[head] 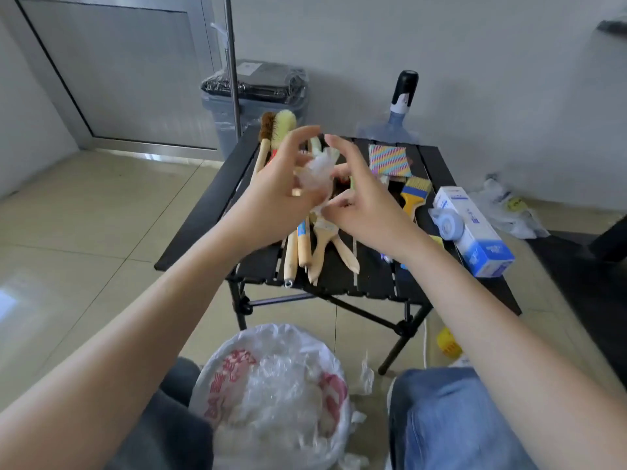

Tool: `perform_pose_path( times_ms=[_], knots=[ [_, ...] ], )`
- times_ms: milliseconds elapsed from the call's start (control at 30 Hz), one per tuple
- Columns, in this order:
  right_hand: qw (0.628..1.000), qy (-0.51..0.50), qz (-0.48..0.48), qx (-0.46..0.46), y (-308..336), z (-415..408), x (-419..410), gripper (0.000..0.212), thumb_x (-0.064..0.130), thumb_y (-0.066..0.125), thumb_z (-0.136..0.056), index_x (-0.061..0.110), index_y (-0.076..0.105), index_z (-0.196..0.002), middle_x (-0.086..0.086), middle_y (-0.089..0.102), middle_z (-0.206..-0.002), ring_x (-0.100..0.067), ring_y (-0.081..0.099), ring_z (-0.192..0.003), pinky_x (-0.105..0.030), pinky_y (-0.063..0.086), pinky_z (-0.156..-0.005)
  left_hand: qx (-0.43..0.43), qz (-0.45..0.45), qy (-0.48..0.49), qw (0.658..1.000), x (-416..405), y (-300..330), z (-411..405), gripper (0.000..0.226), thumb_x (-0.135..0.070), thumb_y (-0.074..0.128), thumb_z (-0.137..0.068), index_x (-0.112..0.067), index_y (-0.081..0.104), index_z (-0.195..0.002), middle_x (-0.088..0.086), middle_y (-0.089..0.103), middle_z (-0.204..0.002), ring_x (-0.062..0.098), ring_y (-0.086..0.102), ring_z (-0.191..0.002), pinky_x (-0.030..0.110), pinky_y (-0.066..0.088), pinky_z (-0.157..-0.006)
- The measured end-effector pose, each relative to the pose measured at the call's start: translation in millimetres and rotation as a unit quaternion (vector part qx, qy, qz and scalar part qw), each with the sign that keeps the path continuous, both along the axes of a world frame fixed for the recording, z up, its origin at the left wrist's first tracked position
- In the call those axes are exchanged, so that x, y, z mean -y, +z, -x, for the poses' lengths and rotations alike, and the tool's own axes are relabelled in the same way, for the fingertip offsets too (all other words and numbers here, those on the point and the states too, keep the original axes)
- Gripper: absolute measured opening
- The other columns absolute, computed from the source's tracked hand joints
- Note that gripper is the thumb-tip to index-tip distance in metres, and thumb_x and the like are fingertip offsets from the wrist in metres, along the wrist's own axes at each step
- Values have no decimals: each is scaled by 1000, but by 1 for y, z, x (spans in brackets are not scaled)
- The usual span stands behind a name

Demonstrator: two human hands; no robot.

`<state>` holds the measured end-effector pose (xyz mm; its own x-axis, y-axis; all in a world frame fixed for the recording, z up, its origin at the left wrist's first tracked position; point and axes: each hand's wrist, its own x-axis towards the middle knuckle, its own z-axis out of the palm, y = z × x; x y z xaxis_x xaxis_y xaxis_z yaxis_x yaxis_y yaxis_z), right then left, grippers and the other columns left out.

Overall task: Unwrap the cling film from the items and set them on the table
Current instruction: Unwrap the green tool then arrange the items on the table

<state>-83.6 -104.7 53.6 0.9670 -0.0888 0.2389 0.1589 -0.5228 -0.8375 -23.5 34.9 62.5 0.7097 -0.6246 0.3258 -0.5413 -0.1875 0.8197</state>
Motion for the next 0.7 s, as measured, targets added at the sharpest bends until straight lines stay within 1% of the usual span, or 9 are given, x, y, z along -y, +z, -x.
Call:
perform_pose_path(
  times_ms=[100, 200, 333, 400, 467, 533, 600, 667, 700],
  knots=[
    [999, 27, -12, 43, -13, 37, -16, 64, -5, 63, -85, 19, 39, -139, 10, 50, -113, -13, 64, -78, -23, 54, -71, -47, 60, 19, 997, -14, -19, 35, 38, -4, 67, -86, -16, 45, -115, 6, 61, -109, 12, 68, -90, 26, 58, -77],
    [999, -8, 4, 40, -38, 63, -27, 46, -4, 63, -85, 17, 53, -124, -2, 62, -99, -21, 65, -71, -33, 56, -68, -29, 34, 55, 997, -27, -48, 56, 16, -16, 70, -85, -14, 58, -96, -2, 68, -96, 9, 67, -87, 34, 56, -80],
    [999, -32, -17, 3, -84, 87, -41, 26, -2, 62, -87, 18, 60, -103, 3, 67, -88, -9, 69, -74, -22, 55, -67, -3, -29, 61, 998, -43, -92, 73, 19, -40, 71, -77, -24, 66, -84, -8, 57, -93, 2, 56, -81, 13, 44, -67],
    [997, -28, -11, -65, -110, 93, -45, 27, 1, 58, -91, 19, 62, -111, 5, 68, -92, -7, 69, -79, -22, 56, -71, -27, -85, 56, 994, -52, -118, 73, 21, -40, 72, -77, -23, 69, -89, -9, 56, -95, 1, 57, -81, 13, 46, -69],
    [989, -22, 4, -144, -135, 95, -46, 37, 4, 48, -96, 20, 56, -128, 2, 67, -111, -12, 69, -88, -26, 56, -75, -44, -166, 38, 984, -61, -143, 70, 20, -30, 70, -84, -24, 68, -103, -10, 59, -102, 1, 59, -90, 19, 49, -81],
    [976, -20, 29, -214, -156, 95, -44, 51, 3, 38, -97, 25, 42, -143, 0, 56, -134, -19, 66, -79, -25, 52, -66, -63, -237, 16, 969, -68, -164, 68, 33, -23, 63, -91, -27, 60, -123, -9, 59, -121, 7, 55, -111, 19, 41, -93],
    [968, -30, 22, -250, -170, 97, -39, 59, 0, 33, -96, 28, 32, -148, -1, 49, -141, -25, 62, -72, -32, 48, -59, -83, -259, 15, 962, -71, -177, 67, 42, -20, 58, -93, -28, 50, -134, -8, 50, -135, 11, 47, -123, 18, 31, -95],
    [963, -62, -9, -261, -183, 98, -30, 60, 0, 33, -95, 28, 30, -149, -1, 47, -143, -32, 63, -98, -40, 52, -73, -83, -264, 24, 961, -70, -188, 63, 47, -20, 55, -94, -28, 45, -139, -7, 42, -141, 14, 43, -127, 20, 31, -96],
    [959, -86, -21, -269, -189, 98, -25, 59, 1, 34, -96, 27, 31, -149, -1, 46, -144, -30, 60, -107, -38, 51, -79, -75, -275, 24, 958, -68, -194, 61, 47, -21, 54, -95, -28, 43, -140, -6, 40, -143, 16, 42, -127, 24, 34, -98]
  ],
)
